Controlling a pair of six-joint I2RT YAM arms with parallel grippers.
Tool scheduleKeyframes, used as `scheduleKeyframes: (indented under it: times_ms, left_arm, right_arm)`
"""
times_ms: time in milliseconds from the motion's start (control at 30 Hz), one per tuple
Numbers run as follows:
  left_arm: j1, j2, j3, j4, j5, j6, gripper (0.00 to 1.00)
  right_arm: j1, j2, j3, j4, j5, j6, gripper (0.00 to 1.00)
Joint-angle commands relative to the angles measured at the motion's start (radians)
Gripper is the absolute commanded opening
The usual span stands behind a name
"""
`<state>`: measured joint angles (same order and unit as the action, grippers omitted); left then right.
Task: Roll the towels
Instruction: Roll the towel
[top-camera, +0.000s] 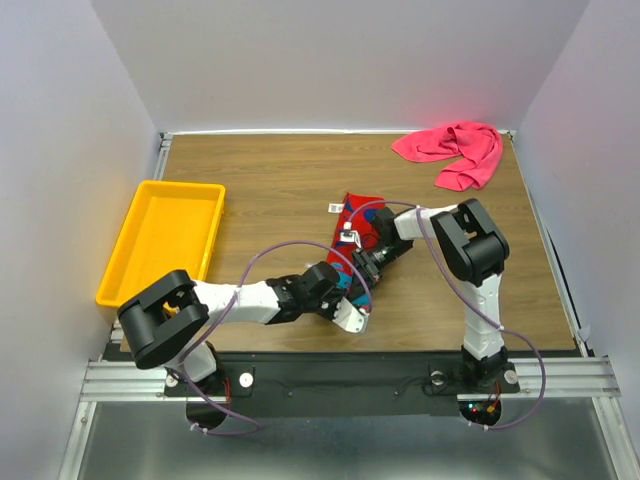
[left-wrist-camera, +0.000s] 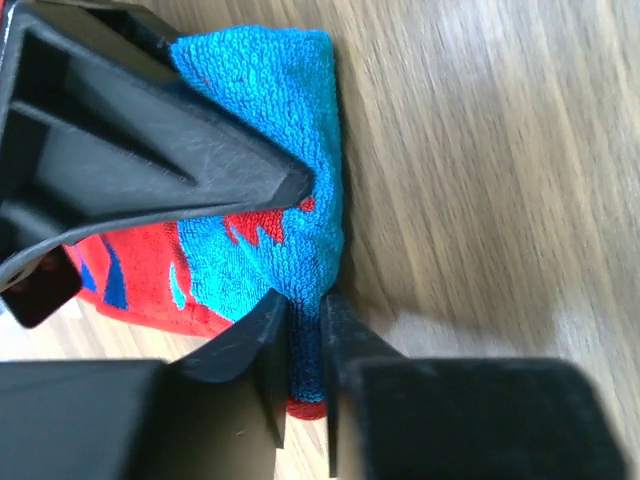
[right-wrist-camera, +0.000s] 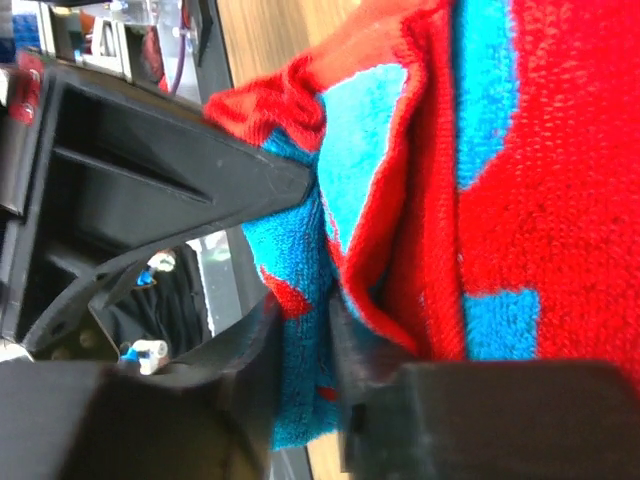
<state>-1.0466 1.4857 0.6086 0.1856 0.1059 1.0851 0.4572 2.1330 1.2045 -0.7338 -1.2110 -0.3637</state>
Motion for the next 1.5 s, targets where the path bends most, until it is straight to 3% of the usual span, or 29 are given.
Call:
scheduleKeyframes:
  times_ms: [0, 67, 133, 200, 233, 300, 433, 700, 833, 900, 967, 1100, 1300, 1467]
  left_arm:
    - [-0.004, -0.016, 0.075, -0.179, 0.118, -0.066, 0.15]
    - [-0.004, -0.005, 0.097, -0.246, 0.136, -0.105, 0.12]
    - [-0.001, 0.034, 0.149, -0.329, 0.158, -0.148, 0.09]
    - [0.022, 0.073, 0.201, -0.377, 0.204, -0.169, 0.08]
    - [0.022, 0.08, 0.201, -0.394, 0.222, -0.183, 0.07]
    - [0.055, 0.111, 0.25, -0.435, 0.282, -0.22, 0.07]
    - [0.147, 0.18, 0.382, -0.55, 0.417, -0.258, 0.07]
    - [0.327, 0.419, 0.606, -0.788, 0.705, -0.264, 0.09]
    - [0.359, 0.531, 0.701, -0.929, 0.79, -0.231, 0.11]
    - [0.378, 0.602, 0.732, -0.972, 0.822, -0.208, 0.12]
    - [0.39, 0.639, 0.766, -1.009, 0.847, -0.202, 0.12]
    - [0.416, 0.712, 0.807, -1.049, 0.879, -0.189, 0.12]
    - [0.433, 0.746, 0.844, -1.104, 0.891, -0.16, 0.15]
    - [0.445, 0.763, 0.842, -1.1, 0.894, -0.149, 0.17]
  right_arm:
    - [-0.034, -0.038, 0.076, -0.03, 0.073, -0.038, 0.44]
    - [-0.052, -0.064, 0.098, -0.032, 0.099, -0.035, 0.52]
    - [-0.087, -0.105, 0.139, -0.035, 0.134, -0.029, 0.75]
    - [-0.135, -0.145, 0.168, -0.039, 0.155, -0.015, 0.8]
    - [-0.155, -0.159, 0.179, -0.042, 0.159, -0.014, 0.94]
    - [-0.214, -0.195, 0.193, -0.047, 0.16, -0.017, 1.0]
    - [-0.288, -0.312, 0.187, -0.07, 0.221, -0.044, 1.0]
    - [-0.298, -0.657, 0.066, -0.15, 0.341, -0.178, 1.0]
    - [-0.267, -0.784, 0.015, -0.193, 0.427, -0.256, 0.99]
    - [-0.191, -0.83, -0.009, -0.182, 0.503, -0.277, 0.97]
    - [-0.116, -0.854, -0.077, -0.135, 0.576, -0.264, 0.95]
    - [0.173, -0.878, -0.236, 0.077, 0.819, -0.233, 0.91]
    - [0.271, -0.803, -0.347, 0.414, 0.97, -0.219, 0.89]
    - [0.285, -0.737, -0.356, 0.455, 0.935, -0.314, 0.89]
